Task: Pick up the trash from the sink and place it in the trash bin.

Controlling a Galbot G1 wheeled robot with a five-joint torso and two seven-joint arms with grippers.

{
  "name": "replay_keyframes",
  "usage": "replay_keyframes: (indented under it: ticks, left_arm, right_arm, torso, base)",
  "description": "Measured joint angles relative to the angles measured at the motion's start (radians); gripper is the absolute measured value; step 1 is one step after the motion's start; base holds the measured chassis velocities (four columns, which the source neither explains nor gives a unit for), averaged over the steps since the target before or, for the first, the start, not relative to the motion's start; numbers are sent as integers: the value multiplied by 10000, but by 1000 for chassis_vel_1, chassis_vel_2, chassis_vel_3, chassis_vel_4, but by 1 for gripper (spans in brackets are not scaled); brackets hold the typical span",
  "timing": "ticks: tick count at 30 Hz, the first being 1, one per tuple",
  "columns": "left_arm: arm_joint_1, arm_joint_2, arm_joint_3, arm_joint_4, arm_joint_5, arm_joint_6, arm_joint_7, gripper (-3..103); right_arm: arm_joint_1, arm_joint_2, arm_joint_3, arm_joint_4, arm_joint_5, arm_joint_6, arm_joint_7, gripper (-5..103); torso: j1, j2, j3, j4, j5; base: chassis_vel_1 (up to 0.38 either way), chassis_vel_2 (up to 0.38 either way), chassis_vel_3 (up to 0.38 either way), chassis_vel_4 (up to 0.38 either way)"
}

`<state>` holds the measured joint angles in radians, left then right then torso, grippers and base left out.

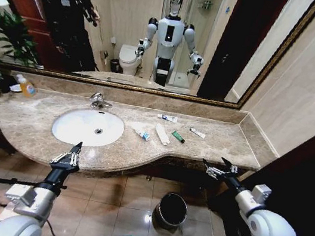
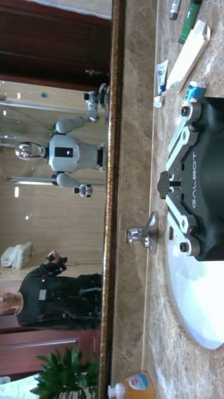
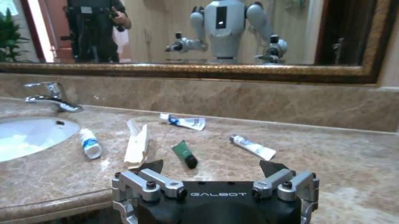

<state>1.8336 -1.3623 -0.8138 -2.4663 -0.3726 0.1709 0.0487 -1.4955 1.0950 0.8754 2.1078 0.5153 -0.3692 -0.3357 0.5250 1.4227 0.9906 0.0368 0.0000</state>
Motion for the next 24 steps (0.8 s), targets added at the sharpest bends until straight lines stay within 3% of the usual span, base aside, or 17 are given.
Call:
replay_keyframes:
  ticks: [9, 24]
  left_arm:
    - [0, 0, 0, 0, 0, 0, 0, 0]
    - [0, 0, 1, 0, 0, 0, -1, 0]
  right_arm:
    - [1110, -455, -896, -882, 114, -58, -58, 100]
    - [5191, -800, -4360, -3382, 145, -764, 235, 100]
  torso:
    - [0, 0, 0, -1, 0]
    - [0, -1, 1, -1, 0]
  base:
    - [0, 0, 0, 0]
    - [0, 0, 0, 0]
